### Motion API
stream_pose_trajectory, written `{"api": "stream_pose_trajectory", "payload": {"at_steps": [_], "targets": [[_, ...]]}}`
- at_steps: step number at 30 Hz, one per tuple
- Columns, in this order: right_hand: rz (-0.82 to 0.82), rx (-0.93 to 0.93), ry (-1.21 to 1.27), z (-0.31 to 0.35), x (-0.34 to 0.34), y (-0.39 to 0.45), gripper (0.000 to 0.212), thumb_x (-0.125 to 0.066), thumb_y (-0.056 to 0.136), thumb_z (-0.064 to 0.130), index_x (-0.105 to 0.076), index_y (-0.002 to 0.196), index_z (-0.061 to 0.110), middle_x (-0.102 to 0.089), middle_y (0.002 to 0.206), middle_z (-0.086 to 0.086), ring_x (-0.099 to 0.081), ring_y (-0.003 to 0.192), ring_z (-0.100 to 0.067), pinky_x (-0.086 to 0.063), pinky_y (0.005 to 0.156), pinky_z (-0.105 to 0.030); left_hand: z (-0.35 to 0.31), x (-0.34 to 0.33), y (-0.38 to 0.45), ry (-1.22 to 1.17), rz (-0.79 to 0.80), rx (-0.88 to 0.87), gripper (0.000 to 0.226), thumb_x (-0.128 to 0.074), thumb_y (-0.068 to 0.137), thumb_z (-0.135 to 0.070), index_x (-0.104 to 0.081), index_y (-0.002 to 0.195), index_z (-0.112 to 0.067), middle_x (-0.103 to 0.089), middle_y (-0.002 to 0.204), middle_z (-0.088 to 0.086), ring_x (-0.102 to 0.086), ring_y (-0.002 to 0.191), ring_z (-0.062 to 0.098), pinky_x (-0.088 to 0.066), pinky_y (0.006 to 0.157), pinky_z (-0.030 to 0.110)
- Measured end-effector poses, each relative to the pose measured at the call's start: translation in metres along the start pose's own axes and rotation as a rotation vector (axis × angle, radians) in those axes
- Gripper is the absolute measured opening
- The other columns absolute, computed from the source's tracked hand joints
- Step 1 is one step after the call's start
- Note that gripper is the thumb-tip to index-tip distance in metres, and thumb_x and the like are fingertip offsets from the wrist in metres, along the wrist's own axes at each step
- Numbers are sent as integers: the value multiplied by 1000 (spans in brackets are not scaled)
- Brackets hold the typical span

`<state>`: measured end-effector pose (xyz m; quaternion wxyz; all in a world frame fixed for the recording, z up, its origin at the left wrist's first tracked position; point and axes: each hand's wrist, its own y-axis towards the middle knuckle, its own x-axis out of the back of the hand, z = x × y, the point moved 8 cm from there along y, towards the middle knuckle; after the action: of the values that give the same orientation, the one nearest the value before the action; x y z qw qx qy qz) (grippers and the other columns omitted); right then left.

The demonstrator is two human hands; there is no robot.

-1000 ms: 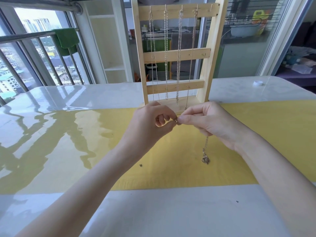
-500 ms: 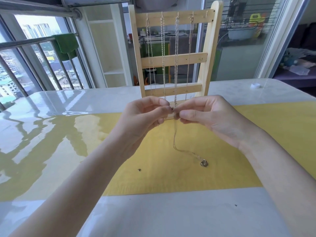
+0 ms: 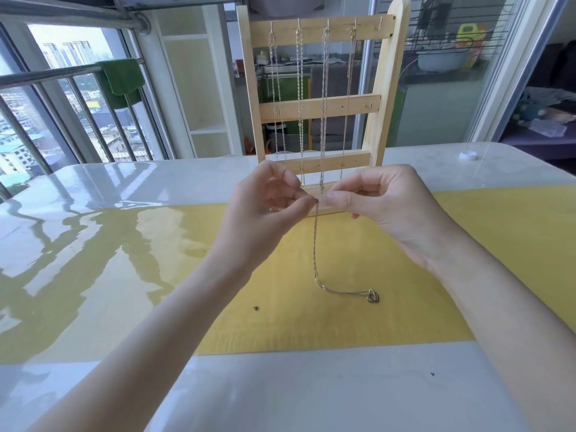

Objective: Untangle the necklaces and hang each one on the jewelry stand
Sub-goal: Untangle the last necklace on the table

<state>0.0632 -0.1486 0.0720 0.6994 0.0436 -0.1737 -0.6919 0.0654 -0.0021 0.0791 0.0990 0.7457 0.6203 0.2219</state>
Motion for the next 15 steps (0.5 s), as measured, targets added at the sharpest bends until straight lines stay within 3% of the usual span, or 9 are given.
{"api": "stream_pose_trajectory", "payload": {"at_steps": [4, 9, 12, 15], "targets": [[43, -25, -27, -4, -7, -1, 5, -75, 76, 7, -72, 78, 4, -66, 70, 0, -55, 61, 0, -42, 59, -11, -1, -2, -1, 22, 14, -42, 25, -69, 81, 2, -51, 79, -15, -65, 62, -9, -58, 58, 2, -44, 55, 13], [60, -12, -68, -5, -8, -1, 9, -73, 78, 3, -71, 75, 11, -67, 71, 3, -58, 66, -2, -49, 66, -14, 5, -4, -1, 41, 43, -23, 23, -75, 77, -4, -54, 80, -14, -68, 63, -8, -59, 62, 8, -46, 59, 17], [113, -3, -105, -3, -10, -2, 9, -71, 78, 1, -70, 75, 9, -65, 72, 0, -56, 67, -5, -48, 68, -15, 13, -5, -1, -33, 83, 72, 21, -74, 77, -6, -55, 81, -14, -66, 62, -6, -56, 64, 13, -46, 62, 24], [185, -20, -73, -5, -10, -3, 9, -71, 79, 2, -69, 75, 10, -65, 73, 1, -57, 72, -7, -48, 71, -16, 27, -11, -4, -242, 189, 268, 20, -72, 74, -11, -56, 85, -14, -63, 64, -5, -59, 66, 10, -49, 64, 20]]}}
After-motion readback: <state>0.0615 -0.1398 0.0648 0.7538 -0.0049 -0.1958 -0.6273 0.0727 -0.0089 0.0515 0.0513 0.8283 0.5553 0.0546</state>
